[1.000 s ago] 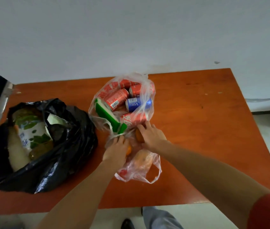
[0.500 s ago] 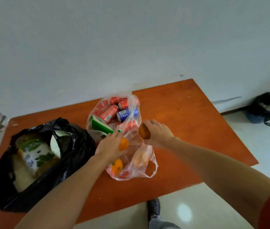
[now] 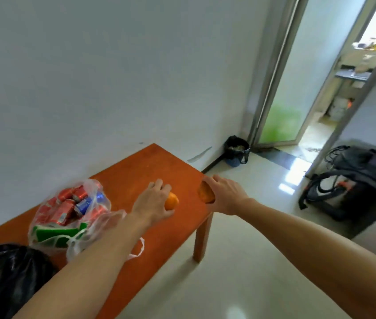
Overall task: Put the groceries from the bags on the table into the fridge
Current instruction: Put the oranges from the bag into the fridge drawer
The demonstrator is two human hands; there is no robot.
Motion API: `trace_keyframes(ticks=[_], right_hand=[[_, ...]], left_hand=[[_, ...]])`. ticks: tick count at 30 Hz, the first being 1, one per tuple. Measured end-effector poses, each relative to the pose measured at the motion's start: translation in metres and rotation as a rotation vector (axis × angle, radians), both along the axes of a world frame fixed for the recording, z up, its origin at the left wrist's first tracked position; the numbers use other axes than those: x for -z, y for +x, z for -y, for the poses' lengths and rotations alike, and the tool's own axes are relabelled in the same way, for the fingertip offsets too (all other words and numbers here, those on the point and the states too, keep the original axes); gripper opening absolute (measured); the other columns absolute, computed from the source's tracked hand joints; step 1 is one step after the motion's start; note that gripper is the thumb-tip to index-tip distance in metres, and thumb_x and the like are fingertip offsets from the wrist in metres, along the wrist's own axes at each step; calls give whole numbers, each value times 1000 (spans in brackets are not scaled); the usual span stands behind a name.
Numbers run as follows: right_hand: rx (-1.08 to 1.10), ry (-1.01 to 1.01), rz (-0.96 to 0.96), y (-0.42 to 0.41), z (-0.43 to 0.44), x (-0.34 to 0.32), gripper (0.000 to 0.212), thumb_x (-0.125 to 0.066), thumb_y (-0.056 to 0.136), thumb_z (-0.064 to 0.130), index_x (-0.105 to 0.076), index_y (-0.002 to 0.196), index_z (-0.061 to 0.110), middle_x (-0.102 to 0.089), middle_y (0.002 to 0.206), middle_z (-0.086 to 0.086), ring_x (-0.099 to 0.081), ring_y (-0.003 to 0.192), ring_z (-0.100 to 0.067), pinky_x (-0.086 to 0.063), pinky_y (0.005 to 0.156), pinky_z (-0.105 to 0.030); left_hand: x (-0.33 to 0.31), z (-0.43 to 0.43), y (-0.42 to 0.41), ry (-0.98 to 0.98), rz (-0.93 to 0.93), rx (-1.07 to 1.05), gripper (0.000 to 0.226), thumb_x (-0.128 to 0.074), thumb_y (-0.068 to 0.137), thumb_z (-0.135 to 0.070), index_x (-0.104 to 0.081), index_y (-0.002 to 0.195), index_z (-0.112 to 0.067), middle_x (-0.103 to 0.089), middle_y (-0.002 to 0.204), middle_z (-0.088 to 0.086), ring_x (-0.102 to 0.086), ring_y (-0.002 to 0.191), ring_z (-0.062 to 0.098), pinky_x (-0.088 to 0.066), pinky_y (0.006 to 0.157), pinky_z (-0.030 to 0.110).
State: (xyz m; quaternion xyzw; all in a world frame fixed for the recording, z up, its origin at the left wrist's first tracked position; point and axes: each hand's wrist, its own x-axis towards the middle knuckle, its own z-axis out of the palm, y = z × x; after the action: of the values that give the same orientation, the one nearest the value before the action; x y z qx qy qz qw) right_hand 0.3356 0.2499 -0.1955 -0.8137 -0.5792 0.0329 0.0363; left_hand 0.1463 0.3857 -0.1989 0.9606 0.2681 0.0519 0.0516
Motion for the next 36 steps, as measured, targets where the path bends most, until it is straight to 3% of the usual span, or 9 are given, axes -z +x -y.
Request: trace_keyframes(ticks=[7, 15, 20, 36], right_hand=[[309, 82, 56, 99, 178, -38, 81, -73, 76, 47, -32, 142, 26, -51, 129, -3, -55, 110, -25, -47, 83, -32], [631, 83, 115, 215, 414, -60, 80, -72, 73, 52, -36, 140, 27, -52, 128, -3, -58, 108, -26, -47, 82, -34], [804, 74, 130, 272, 541, -70, 79, -72, 73, 51, -36, 140, 26, -53, 128, -4, -59, 103, -28, -49, 83, -36], [1161, 190, 202, 547, 736, -91, 83, -74, 73, 53, -31, 140, 30, -48, 130, -1, -55, 107, -22, -47, 83, -33]], left_hand=[[-44, 122, 150, 8, 20, 292, 52, -73, 75, -44, -52, 113, -17, -46, 115, 6, -58, 96, 26, -49, 74, 31], [-60, 323, 332, 74, 54, 605, 60, -72, 74, -45, -49, 123, -19, -48, 119, 6, -54, 104, 26, -48, 80, 35], [-63, 429, 427, 107, 76, 789, 55, -70, 74, -45, -50, 119, -20, -54, 117, 6, -50, 107, 27, -43, 81, 34], [-94, 622, 778, 141, 190, 1167, 56, -68, 78, -48, -46, 122, -22, -52, 118, 3, -49, 107, 22, -42, 87, 34]])
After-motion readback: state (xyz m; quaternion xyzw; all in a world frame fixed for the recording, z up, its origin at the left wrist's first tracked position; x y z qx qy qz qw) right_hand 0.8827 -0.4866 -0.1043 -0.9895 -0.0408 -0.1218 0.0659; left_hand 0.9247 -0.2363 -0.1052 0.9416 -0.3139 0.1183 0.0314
